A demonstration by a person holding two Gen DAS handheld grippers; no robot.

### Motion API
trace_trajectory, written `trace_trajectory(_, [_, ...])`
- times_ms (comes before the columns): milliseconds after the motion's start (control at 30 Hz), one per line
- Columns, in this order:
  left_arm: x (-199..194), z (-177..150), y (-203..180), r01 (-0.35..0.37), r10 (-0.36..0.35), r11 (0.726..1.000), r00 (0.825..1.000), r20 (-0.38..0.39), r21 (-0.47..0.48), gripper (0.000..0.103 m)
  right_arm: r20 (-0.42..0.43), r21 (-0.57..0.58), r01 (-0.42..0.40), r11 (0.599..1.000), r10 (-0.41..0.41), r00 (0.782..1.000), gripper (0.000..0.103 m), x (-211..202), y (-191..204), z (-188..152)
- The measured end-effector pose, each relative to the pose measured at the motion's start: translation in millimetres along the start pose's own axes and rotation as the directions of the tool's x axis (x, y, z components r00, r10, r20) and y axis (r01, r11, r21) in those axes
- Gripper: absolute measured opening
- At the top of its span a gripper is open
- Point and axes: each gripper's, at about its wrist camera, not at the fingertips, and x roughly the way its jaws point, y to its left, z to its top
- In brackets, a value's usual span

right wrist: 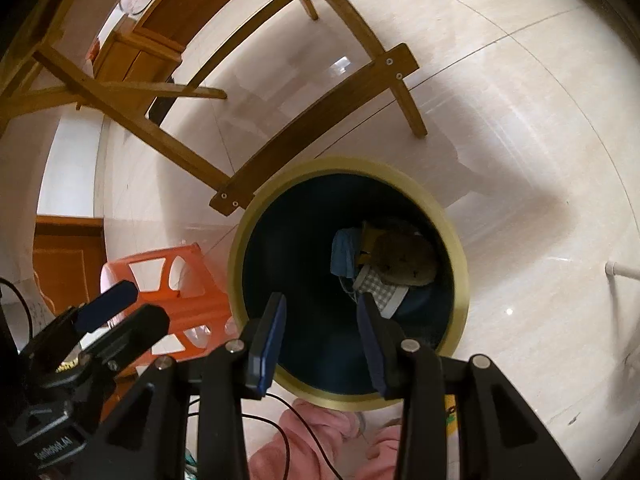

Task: Collect trash
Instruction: 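Lower the cup holder and mask over the bin and open both tools, then raise both tools back over the table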

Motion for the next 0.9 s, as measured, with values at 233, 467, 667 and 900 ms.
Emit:
trace_trajectory(233, [-38, -3, -17, -0.015, 0.014, 0.999, 0.999, 0.045, 0.034, 0.065, 0.026, 0.062, 0.006, 0.998, -0.008, 1.0, 0.037, -26, 1, -4])
trace_trajectory(467, [-119, 0, -40, 0.001, -0.006, 0.999, 0.995, 0.101, 0.049, 0.065, 0.045, 0.072, -0.002, 0.997, -0.002, 0.999, 0.037, -88, 22, -11])
trace_trajectory(667, [-205, 11, -52, 0.0, -0.008, 0.998, 0.991, 0.137, 0.057, 0.065, 0.088, 0.051, -0.035, 0.998, 0.03, 0.996, 0.037, -165, 53, -16])
trace_trajectory(900, [-311, 22, -59, -0.07, 0.059, 0.997, 0.97, 0.236, 0.039, 0.065, 0.135, -0.019, -0.082, 0.996, 0.084, 0.987, 0.037, -257, 98, -21])
